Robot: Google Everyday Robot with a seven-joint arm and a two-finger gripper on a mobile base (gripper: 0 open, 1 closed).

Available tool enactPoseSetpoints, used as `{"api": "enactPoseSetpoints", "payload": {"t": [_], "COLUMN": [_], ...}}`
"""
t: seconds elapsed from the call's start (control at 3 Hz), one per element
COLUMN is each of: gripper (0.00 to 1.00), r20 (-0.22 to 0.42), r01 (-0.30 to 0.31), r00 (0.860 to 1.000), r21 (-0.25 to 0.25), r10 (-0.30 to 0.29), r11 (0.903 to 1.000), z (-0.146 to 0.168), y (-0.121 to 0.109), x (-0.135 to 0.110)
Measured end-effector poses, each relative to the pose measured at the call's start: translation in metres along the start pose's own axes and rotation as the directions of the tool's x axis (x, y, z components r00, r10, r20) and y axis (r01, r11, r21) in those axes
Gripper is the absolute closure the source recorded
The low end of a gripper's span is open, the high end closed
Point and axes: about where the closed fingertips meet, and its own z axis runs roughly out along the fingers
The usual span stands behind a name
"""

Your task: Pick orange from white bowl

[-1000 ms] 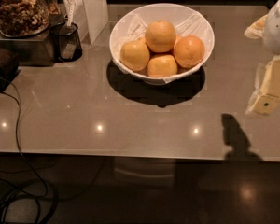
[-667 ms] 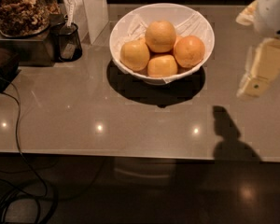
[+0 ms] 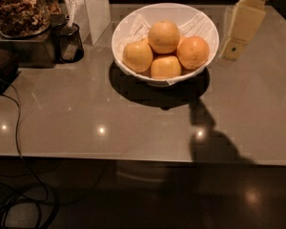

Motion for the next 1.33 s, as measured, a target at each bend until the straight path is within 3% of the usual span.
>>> {"api": "enactPoseSetpoints", "payload": {"t": [0.33, 0.67, 1.0, 1.33], "gripper": [0.0, 0.0, 0.0, 0.0], "r20": [0.019, 0.015, 0.053, 0.079], "r01": [-0.028, -0.006, 0.043, 0.042], "r00": [0.999, 1.0, 0.998, 0.996], "r21": [-0.008, -0.031, -0.043, -0.001], "r10": [0.028, 0.007, -0.04, -0.042], "r11": [0.9996, 0.9995, 0.9981, 0.9991], "z": [0.009, 0.028, 0.049, 0.042], "y": [-0.006, -0.034, -0.071, -0.084], "x": [0.003, -0.004, -0.036, -0.045]}}
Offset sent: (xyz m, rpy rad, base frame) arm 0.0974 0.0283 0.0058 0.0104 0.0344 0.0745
